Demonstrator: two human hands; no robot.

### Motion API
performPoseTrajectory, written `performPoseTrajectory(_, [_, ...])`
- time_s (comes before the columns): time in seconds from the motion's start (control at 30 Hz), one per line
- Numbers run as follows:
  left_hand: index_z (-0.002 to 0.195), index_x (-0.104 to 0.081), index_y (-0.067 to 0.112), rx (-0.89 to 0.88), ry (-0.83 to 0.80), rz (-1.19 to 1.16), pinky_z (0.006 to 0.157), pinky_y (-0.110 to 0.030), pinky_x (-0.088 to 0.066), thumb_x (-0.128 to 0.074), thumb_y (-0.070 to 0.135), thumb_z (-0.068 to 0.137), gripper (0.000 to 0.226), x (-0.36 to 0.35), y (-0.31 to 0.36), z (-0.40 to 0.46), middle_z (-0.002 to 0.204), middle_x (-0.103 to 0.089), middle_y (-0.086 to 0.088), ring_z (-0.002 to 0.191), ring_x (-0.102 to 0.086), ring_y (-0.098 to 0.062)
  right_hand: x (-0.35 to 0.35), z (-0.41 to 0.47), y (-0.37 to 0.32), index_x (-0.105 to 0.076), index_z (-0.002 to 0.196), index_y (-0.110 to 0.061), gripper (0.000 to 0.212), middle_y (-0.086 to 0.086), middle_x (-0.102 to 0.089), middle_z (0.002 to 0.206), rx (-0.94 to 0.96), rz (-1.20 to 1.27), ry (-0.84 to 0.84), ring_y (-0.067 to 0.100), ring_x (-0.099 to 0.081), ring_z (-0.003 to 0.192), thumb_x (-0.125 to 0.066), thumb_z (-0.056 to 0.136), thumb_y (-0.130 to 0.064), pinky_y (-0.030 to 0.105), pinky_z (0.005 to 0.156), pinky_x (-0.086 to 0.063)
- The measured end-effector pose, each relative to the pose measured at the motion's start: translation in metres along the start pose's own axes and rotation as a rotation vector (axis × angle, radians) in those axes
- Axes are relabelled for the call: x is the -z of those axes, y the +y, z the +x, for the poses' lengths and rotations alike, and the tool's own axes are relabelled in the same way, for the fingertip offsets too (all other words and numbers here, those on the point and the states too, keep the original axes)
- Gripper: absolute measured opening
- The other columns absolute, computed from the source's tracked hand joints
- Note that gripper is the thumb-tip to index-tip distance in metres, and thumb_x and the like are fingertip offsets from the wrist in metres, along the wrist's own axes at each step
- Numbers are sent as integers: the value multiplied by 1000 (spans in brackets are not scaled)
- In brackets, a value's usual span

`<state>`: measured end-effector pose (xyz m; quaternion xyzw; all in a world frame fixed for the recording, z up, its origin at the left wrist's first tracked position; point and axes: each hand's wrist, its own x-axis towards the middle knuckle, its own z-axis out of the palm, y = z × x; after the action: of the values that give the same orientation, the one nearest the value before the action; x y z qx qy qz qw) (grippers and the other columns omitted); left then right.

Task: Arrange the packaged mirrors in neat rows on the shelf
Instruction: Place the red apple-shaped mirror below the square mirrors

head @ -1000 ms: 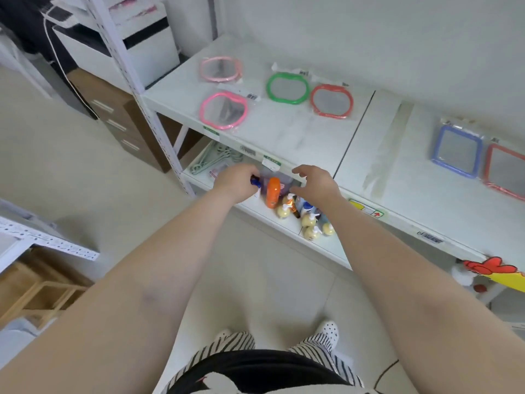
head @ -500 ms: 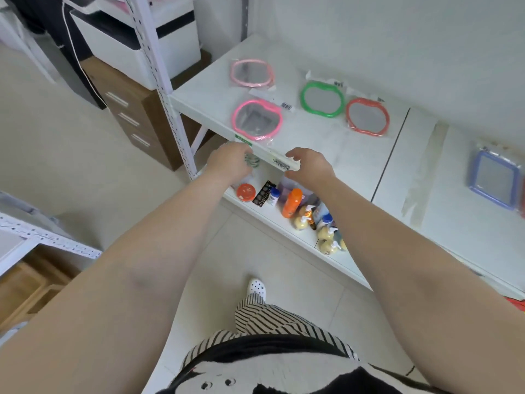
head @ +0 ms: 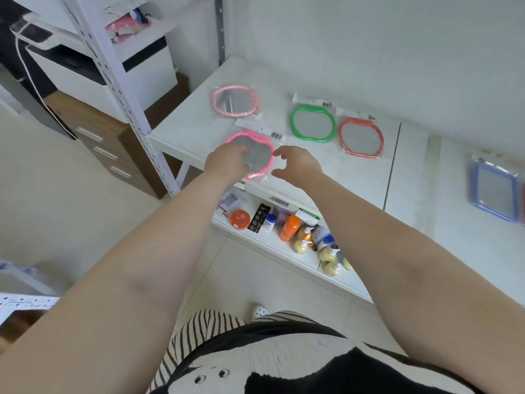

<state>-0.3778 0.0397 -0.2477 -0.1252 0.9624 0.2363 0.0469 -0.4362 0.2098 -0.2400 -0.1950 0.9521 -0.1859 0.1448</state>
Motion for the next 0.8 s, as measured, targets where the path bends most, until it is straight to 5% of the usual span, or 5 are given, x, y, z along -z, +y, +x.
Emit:
performPoseTrajectory(0.23, [137, -51, 23, -128, -77, 83, 98, -34, -44, -56, 17, 86, 51, 22, -28, 46, 139, -53, -2, 126, -51, -26, -5, 30, -22, -53, 131, -29, 47, -3, -53, 134, -155, 22, 67, 15, -47, 84, -64, 86, -28, 33, 79, -50])
performPoseTrajectory(0.43, [122, -61, 25, -296, -132, 69, 73, -29, -43, -53, 13, 83, 41, 41, -42, 85, 121, -64, -2, 109, -60, -27, -9, 36, -37, -52, 132, -28, 47, -3, -58, 126, -370, 71, 148, 17, -52, 60, -65, 86, -30, 34, 79, -54])
performPoseTrajectory(0.7, [131, -56, 17, -465, -243, 54, 100, -36, -43, -54, 25, 88, 44, 19, 22, 117, 135, -57, -6, 124, -52, -27, 19, 4, 3, -53, 132, -26, 48, -2, -58, 126, -605, 97, 259, 18, -54, 65, -65, 86, -32, 36, 81, -54])
performPoseTrajectory(0.8, [131, -54, 14, -523, -264, 52, 99, -37, -45, -54, 29, 88, 45, 2, 60, 121, 135, -56, -8, 124, -51, -30, 35, -4, 34, -53, 132, -27, 48, -2, -57, 127, -662, 97, 297, 20, -59, 73, -65, 86, -34, 32, 80, -50])
